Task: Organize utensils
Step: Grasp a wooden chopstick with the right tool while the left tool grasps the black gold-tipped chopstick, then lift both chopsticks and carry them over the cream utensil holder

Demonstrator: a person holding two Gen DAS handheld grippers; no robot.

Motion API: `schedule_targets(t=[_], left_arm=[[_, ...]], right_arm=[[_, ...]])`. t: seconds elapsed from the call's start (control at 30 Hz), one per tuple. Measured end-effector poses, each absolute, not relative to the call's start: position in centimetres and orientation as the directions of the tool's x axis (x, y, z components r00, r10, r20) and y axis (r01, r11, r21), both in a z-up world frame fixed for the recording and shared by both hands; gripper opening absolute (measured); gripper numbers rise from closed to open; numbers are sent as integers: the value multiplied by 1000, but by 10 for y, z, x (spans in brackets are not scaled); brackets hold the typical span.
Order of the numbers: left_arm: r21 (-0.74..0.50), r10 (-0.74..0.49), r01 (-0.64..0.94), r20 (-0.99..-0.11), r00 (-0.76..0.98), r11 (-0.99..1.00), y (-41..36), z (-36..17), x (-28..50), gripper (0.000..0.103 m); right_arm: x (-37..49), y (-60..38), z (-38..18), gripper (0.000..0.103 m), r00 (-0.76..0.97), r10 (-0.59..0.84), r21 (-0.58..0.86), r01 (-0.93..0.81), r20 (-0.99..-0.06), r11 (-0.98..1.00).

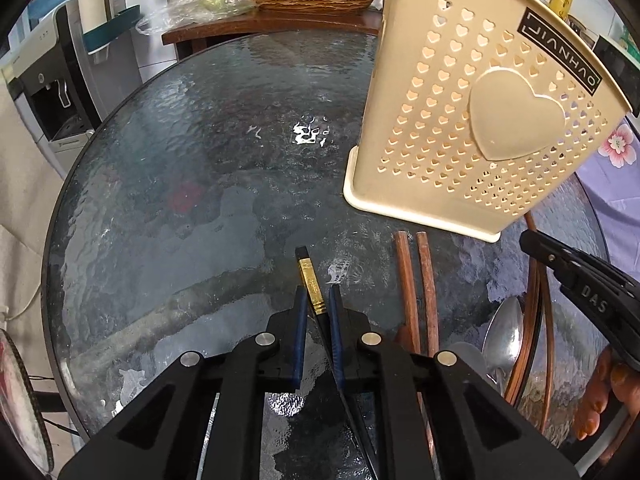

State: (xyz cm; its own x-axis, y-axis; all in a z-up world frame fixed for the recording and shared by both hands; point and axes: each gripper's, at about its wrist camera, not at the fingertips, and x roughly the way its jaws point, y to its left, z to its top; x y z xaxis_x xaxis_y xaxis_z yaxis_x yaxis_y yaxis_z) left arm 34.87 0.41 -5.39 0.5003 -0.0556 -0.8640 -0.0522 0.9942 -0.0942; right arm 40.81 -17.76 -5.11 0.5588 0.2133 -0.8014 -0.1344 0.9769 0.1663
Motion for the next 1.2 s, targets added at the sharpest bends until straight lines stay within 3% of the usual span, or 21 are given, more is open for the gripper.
schedule_targets(t=[1.2], left_arm=[[-188,-166,44,-703,691,981,10,40,292,7]], right_arm=[[328,-188,61,8,687,411,250,-328,-599,911]])
